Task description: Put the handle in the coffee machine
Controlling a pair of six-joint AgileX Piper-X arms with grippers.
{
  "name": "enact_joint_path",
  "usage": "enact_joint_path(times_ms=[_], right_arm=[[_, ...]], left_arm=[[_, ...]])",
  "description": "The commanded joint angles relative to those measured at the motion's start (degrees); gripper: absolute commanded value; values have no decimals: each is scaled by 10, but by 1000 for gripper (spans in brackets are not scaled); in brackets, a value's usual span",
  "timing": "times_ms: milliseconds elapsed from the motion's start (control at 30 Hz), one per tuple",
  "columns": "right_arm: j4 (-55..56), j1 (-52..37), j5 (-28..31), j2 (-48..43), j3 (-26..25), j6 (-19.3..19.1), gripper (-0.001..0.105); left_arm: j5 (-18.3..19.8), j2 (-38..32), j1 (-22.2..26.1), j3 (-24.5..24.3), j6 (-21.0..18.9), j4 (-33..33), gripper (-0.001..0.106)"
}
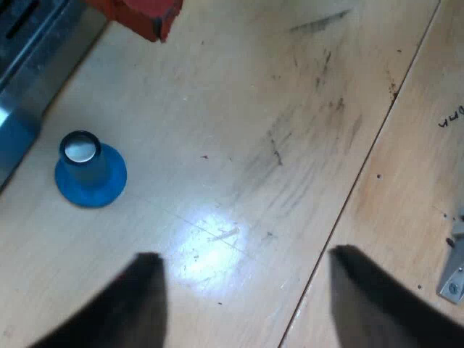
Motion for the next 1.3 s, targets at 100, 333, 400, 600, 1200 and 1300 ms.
enact_joint_path(times_ms=[100, 333, 400, 600, 1200, 1300], right_arm=[[8, -5, -15, -5, -6, 2, 29], [12, -5, -16, -5, -6, 2, 30], [12, -5, -16, -5, -6, 2, 30], [12, -5, -16, -5, -6, 2, 47], [13, -2, 23, -5, -7, 3, 57], [53, -3, 23, -5, -28, 8, 57]], left_arm=[[-5, -1, 1, -1, -1, 8, 58], [-5, -1, 28, -1, 1, -1, 58], [-5, -1, 28, -1, 1, -3, 58], [-5, -1, 28, -1, 1, -12, 58], [69, 28, 28, -1, -59, -47, 58], [52, 19, 28, -1, -120, -95, 58]])
